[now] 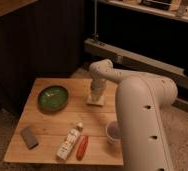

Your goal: Wipe the white sponge on the table

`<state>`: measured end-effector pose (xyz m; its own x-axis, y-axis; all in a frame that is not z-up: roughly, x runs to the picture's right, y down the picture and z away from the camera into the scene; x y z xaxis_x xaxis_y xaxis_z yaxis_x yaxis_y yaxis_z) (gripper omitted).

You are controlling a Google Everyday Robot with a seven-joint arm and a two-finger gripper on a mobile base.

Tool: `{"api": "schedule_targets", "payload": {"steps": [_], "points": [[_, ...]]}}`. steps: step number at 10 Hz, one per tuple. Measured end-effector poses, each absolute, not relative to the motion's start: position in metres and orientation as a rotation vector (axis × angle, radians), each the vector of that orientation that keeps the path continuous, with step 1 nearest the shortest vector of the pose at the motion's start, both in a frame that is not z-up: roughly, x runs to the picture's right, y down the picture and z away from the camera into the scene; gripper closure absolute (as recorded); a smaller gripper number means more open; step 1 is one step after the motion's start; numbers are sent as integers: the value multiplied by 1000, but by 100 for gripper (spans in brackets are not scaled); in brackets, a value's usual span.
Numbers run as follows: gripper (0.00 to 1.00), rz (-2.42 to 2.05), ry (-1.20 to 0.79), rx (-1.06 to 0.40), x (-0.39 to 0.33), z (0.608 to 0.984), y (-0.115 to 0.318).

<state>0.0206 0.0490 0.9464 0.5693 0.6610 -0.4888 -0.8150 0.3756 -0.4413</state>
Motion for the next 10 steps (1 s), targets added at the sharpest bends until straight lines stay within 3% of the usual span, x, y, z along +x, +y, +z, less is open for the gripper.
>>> {"api": "schedule_targets", "payload": {"steps": [5, 10], "points": [[100, 1056, 229, -675, 57, 956, 29], [100, 1162, 228, -647, 92, 945, 38]]}}
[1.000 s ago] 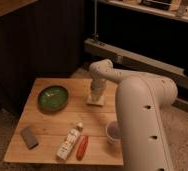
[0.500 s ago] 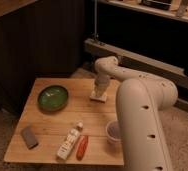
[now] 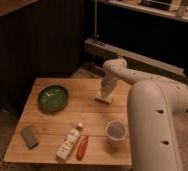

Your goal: Wipe the white sponge on the table

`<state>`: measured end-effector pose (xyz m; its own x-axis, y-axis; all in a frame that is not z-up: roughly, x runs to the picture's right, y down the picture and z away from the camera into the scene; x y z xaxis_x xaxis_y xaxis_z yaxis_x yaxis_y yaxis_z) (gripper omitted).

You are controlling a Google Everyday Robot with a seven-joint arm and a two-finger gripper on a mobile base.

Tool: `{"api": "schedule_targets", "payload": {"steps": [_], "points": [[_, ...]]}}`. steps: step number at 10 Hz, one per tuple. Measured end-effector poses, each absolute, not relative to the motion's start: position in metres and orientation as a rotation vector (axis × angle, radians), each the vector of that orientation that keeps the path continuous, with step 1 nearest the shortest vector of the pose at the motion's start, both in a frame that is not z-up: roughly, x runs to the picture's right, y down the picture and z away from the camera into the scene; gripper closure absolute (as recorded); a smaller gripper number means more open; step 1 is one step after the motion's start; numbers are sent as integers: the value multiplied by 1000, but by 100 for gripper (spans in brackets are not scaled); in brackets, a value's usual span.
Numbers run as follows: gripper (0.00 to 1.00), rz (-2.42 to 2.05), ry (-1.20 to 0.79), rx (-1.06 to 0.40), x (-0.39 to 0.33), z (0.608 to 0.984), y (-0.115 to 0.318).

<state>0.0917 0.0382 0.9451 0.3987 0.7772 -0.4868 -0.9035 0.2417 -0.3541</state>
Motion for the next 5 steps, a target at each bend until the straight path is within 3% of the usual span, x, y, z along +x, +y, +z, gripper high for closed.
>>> {"api": "schedule_targets", "payload": {"steps": [5], "points": [[100, 1268, 278, -594, 130, 934, 46]]}}
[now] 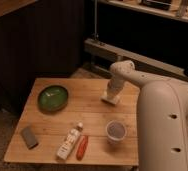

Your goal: Wipe the white sponge on the table

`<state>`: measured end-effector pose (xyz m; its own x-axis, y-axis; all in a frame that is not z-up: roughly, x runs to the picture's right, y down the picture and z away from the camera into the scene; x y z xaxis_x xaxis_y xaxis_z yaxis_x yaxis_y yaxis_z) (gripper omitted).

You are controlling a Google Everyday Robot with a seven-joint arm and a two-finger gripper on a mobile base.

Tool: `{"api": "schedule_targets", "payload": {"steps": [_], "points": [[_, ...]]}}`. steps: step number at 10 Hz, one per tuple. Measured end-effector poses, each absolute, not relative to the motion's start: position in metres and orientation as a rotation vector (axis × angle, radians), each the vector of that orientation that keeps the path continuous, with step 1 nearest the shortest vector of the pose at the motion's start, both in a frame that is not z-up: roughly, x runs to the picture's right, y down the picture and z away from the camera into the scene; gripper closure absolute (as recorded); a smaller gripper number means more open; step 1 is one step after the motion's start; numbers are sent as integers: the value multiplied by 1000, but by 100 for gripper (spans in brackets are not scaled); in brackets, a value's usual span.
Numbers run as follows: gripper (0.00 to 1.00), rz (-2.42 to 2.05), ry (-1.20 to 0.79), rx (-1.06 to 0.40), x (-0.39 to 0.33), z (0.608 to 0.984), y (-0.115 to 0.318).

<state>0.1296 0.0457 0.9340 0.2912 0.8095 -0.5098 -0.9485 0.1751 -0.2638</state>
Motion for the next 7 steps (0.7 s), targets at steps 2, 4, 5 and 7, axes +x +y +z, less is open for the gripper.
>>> {"api": "schedule_targets", "payload": {"steps": [2, 4, 5, 7], "points": [[100, 1312, 299, -586, 140, 927, 54], [100, 1341, 296, -584, 141, 915, 64], [100, 1358, 286, -584, 140, 906, 73], [100, 1377, 275, -592, 140, 895, 87]]}}
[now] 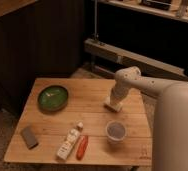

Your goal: Wipe the white sponge on the table

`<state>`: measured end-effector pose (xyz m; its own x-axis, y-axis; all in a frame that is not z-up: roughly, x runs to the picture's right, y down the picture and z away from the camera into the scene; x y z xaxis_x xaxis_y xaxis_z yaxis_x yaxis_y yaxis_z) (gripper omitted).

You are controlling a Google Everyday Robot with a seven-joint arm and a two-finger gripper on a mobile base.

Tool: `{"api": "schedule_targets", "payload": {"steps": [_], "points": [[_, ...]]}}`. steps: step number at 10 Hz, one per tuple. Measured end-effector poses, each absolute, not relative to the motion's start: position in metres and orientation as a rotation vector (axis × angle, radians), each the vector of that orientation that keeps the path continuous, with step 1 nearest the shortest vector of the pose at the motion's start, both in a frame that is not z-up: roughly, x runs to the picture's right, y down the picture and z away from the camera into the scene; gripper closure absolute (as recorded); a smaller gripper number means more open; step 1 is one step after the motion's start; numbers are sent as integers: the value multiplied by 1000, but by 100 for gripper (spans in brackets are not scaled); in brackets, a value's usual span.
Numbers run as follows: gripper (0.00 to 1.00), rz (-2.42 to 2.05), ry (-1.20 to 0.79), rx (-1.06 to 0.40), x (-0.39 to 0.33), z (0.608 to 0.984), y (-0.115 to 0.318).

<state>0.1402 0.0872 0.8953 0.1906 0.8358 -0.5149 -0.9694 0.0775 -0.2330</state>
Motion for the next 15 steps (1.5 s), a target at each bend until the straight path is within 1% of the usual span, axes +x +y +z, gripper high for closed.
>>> {"api": "schedule_targets", "payload": {"steps": [4, 7, 9, 12, 15], "points": [[100, 1421, 272, -610, 146, 870, 117], [100, 1420, 274, -637, 137, 857, 136], [100, 1393, 267, -673, 123, 863, 143], [100, 1326, 242, -738, 93, 882, 147], [100, 1277, 198, -762, 79, 890, 140]]}}
